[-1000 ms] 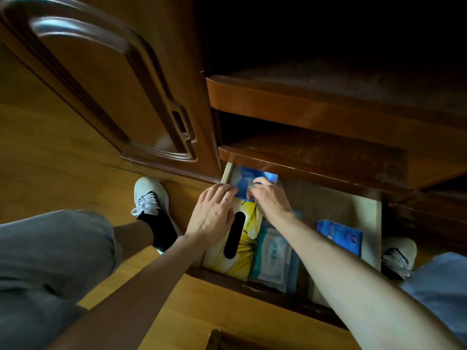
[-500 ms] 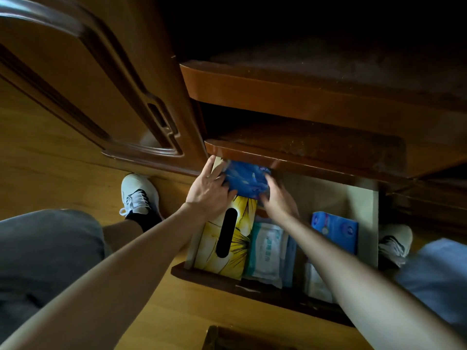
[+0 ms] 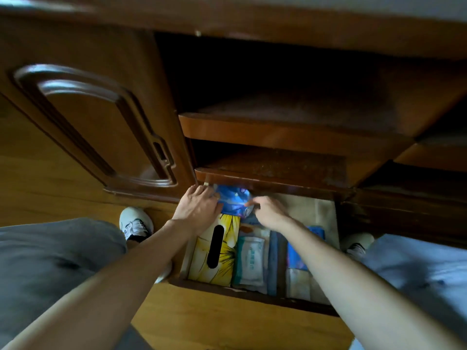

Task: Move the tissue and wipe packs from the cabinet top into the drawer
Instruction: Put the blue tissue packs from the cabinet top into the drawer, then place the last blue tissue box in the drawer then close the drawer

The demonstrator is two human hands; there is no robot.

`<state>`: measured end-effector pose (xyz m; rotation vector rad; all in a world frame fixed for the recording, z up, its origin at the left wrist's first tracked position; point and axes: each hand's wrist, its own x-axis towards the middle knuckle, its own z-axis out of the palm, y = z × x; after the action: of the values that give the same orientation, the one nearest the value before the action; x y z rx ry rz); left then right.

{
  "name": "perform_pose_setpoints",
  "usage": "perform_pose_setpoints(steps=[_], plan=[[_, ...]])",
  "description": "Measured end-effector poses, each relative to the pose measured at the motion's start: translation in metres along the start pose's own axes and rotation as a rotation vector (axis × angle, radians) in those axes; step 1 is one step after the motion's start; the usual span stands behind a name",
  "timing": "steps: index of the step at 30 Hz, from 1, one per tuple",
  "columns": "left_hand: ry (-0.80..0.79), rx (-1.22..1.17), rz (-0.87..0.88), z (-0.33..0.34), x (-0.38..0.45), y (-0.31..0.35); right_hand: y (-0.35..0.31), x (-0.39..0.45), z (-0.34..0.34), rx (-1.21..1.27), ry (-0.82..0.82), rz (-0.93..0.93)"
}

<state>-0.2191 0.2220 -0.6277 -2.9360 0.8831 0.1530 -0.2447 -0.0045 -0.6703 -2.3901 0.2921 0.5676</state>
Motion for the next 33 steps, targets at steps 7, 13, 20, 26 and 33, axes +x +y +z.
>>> perform_pose_setpoints(steps=[7,13,20,26,33], plan=[[0.454,-0.096,0.07,-0.184,-0.03,0.021,-0.069,-0.124,-0.131,0.047,0.198,-0.277],[0.735,-0.146,0.172,-0.334,-0.012,0.03,-0.099,-0.212,-0.269,-0.066,0.563,-0.432],[0.672,-0.202,0.134,-0.399,0.073,0.04,-0.091,-0.191,-0.383,-0.274,0.874,-0.242],[0.584,-0.246,0.148,-0.431,0.177,0.068,-0.081,-0.133,-0.435,-0.394,0.887,-0.093],[0.408,-0.247,0.08,-0.433,0.308,0.084,-0.071,-0.034,-0.508,-0.349,0.872,-0.041]])
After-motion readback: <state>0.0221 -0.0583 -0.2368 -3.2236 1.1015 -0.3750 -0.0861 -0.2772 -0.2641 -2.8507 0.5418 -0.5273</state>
